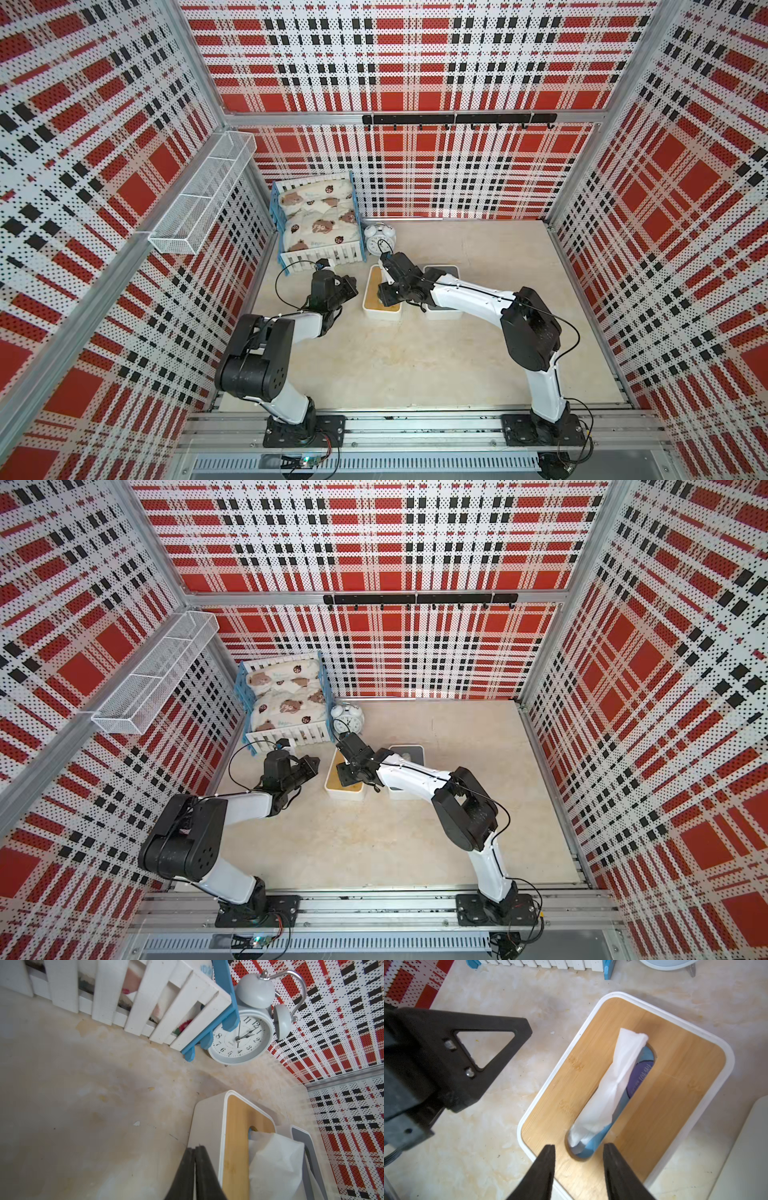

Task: Put the tissue paper into the tissue box
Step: Pull the paper towel from the tissue box.

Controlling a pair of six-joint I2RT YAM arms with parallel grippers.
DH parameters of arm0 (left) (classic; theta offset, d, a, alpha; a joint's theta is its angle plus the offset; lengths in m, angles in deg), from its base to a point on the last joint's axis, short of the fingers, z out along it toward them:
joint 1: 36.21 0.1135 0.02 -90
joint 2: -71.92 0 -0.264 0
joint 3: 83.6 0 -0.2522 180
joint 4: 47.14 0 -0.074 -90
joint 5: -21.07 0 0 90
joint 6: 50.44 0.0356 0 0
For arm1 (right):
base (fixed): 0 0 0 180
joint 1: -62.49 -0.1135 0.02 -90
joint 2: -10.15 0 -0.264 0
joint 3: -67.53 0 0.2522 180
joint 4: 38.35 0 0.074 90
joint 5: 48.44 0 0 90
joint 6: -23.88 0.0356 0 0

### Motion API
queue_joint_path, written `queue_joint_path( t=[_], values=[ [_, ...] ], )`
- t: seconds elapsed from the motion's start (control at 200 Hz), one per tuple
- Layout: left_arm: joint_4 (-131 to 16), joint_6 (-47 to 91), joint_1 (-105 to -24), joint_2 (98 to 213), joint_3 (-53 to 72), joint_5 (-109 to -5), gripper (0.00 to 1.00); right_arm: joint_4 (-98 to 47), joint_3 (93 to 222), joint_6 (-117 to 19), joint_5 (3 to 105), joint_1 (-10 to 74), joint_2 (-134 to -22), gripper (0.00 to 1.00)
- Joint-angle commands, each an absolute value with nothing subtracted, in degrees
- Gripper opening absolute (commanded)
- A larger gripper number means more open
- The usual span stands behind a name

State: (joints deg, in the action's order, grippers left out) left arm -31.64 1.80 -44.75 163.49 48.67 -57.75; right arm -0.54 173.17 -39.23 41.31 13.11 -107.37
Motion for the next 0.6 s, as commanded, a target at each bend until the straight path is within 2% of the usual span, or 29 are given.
queue_joint_path(
  t=[0.0, 0.145, 0.596],
  values=[
    [-29.09, 1.34, -45.40, 165.48, 47.16, -56.22, 0.10, 0.40, 174.35, -38.81, 38.81, 12.66, -108.73, 0.44],
    [-28.39, 0.78, -46.18, 168.05, 46.37, -54.72, 0.10, 0.37, 174.44, -38.96, 37.11, 12.05, -109.33, 0.39],
    [-28.29, 0.80, -46.77, 168.34, 46.04, -53.47, 0.10, 1.83, 178.70, -39.31, 35.85, 11.08, -113.38, 0.39]
  ],
)
